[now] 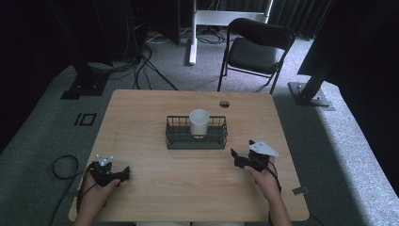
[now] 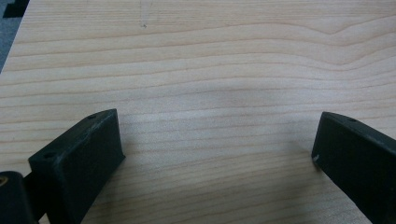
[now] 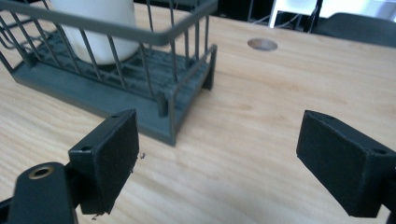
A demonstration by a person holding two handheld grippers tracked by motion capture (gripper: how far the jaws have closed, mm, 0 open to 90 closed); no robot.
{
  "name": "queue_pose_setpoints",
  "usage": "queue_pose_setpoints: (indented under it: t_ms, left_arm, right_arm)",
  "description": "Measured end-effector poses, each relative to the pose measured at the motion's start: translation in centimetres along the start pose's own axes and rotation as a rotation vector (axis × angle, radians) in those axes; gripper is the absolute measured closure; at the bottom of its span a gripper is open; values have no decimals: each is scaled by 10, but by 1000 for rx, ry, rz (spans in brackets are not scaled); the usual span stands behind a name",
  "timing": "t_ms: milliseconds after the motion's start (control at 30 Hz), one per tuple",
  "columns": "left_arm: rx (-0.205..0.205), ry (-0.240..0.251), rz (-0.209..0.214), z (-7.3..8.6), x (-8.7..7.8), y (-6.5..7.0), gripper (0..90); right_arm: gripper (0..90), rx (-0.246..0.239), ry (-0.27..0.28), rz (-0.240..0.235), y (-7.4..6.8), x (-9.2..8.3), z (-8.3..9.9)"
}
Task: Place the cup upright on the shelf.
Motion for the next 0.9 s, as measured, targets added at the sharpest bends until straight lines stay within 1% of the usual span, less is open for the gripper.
queue_pose_setpoints:
  t_ms: [67, 133, 200, 233, 267, 300, 433, 500, 600, 633, 667, 700, 767, 867, 900]
  left_arm:
    - [0, 0, 0, 0, 0, 0, 20]
    - [0, 0, 0, 0, 0, 0, 20]
    - [0, 0, 0, 0, 0, 0, 21]
    - [0, 0, 0, 0, 0, 0, 21]
    - [0, 0, 0, 0, 0, 0, 21]
    - [0, 0, 0, 0, 0, 0, 21]
    - [0, 0, 0, 0, 0, 0, 21]
    - [0, 0, 0, 0, 0, 0, 20]
    - [0, 0, 0, 0, 0, 0, 20]
    - [0, 0, 0, 0, 0, 0, 21]
    - [0, 0, 0, 0, 0, 0, 21]
    - [0, 0, 0, 0, 0, 0, 21]
    - [0, 0, 0, 0, 0, 0, 21]
    - [0, 0, 0, 0, 0, 0, 20]
    - [0, 0, 0, 0, 0, 0, 20]
  right_arm:
    - [126, 2, -5, 2, 2, -1, 2]
    - [125, 7, -34, 14, 9, -3, 9]
    - [117, -2, -66, 17, 12, -4, 15]
    - [117, -2, -66, 17, 12, -4, 15]
    - [116, 1, -83, 14, 14, -4, 17]
    - [116, 6, -110, 11, 18, -6, 23]
    - [116, 19, -145, 15, 27, -8, 30]
    - [116, 25, -162, 33, 32, -10, 33]
    - [116, 20, -189, 55, 39, -12, 36]
    - [116, 20, -189, 55, 39, -12, 36]
    - [115, 9, -201, 63, 42, -13, 37]
    - [115, 6, -225, 73, 45, -14, 41]
    - [116, 12, -232, 77, 48, -15, 42]
    - [116, 31, -254, 102, 55, -16, 46]
    - [116, 31, -254, 102, 55, -16, 46]
Point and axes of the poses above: each handheld gripper's, and its own axes: x roughly forward along the jaws, z roughly out of its underside, y roughly to its right, the point moved 8 cm from there along x, roughly forward along the jaws, and after that the axes turned 12 degrees about x, right-handed, at the moved point
